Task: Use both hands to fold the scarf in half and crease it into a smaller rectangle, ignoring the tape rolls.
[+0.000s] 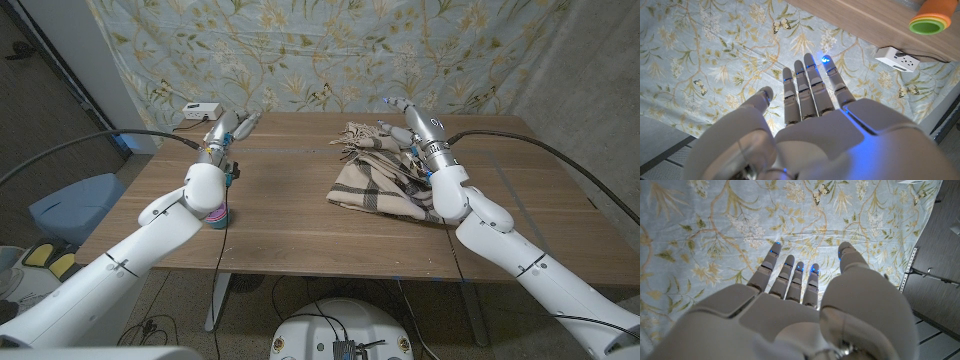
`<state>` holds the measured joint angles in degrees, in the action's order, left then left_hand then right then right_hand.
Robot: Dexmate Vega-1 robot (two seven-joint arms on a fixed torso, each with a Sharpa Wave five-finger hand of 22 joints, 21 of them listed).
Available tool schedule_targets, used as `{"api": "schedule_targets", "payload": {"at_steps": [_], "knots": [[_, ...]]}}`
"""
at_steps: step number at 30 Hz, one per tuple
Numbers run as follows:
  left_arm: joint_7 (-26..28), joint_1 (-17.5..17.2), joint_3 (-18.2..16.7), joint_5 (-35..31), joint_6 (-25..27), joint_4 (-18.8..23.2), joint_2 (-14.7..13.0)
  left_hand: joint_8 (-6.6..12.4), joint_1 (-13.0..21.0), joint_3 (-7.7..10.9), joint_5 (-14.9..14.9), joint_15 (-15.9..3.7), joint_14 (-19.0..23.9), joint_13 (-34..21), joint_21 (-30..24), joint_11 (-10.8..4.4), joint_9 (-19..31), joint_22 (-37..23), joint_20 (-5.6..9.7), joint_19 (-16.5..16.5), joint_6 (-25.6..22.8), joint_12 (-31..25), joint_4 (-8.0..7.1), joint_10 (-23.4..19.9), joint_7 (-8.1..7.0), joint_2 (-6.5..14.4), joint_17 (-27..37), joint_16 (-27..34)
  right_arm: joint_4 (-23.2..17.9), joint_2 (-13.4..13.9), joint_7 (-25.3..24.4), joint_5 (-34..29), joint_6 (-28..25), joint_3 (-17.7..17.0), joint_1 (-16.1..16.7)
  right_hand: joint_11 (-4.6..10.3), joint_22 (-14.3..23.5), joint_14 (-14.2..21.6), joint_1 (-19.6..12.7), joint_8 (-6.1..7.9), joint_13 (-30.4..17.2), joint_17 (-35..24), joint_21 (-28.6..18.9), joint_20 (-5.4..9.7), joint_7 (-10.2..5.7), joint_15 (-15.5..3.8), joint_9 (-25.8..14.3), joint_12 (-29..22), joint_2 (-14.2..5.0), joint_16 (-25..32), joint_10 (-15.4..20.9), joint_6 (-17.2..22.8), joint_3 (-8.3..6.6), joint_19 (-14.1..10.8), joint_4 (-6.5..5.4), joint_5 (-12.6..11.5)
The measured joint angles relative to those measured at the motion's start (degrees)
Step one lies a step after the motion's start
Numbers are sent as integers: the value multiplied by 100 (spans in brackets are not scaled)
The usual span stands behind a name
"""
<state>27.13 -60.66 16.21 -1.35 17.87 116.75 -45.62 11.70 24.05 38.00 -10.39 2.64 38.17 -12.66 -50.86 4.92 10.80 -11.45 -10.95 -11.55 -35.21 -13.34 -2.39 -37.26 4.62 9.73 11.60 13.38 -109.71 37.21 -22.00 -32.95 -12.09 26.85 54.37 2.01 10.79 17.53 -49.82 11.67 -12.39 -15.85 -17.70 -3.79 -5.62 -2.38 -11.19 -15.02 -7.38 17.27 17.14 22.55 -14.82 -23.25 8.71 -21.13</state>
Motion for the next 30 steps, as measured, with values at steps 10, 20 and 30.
{"api": "schedule_targets", "payload": {"at_steps": [10, 20, 30], "knots": [[-28, 4, -27, 34, -154, 2, -7, 0, -30, -17, 2, 0, 0, 1, 0, 0, 0, 0, 0, 0, 0, 1, -16, 0, 0, -30, 4, 0, 239, 218, 391, -431, -424, 600, -580, 56, 0, -407, -345, -90, 1, -26, 86, 93, -260, 4, 0, 259, 204, -223, -531, -386, -69, 94, 118, 0], [-34, -44, -85, 63, -255, 30, -5, 0, -69, -41, 24, 25, 25, 1, 0, -1, 0, -1, 0, 0, -21, 2, -41, 1, 21, -67, 28, 0, 294, 500, 1170, -766, -662, 1064, -1010, 106, -14, -528, -728, -90, 1, -30, 118, 165, -414, 2, -1, 304, 172, -247, -684, -496, -227, 166, 180, 0], [-47, -100, -141, 105, -319, 66, 8, 0, -157, -61, 24, 25, 24, -28, 0, 4, 0, -1, 0, 0, -21, 3, -102, 5, 21, -70, 28, 0, 369, 634, 1694, -987, -734, 1367, -1258, 137, -13, -528, -762, -90, 1, -54, 117, 164, -580, 2, -1, 304, 205, -247, -715, -436, -250, 166, 157, 0]]}}
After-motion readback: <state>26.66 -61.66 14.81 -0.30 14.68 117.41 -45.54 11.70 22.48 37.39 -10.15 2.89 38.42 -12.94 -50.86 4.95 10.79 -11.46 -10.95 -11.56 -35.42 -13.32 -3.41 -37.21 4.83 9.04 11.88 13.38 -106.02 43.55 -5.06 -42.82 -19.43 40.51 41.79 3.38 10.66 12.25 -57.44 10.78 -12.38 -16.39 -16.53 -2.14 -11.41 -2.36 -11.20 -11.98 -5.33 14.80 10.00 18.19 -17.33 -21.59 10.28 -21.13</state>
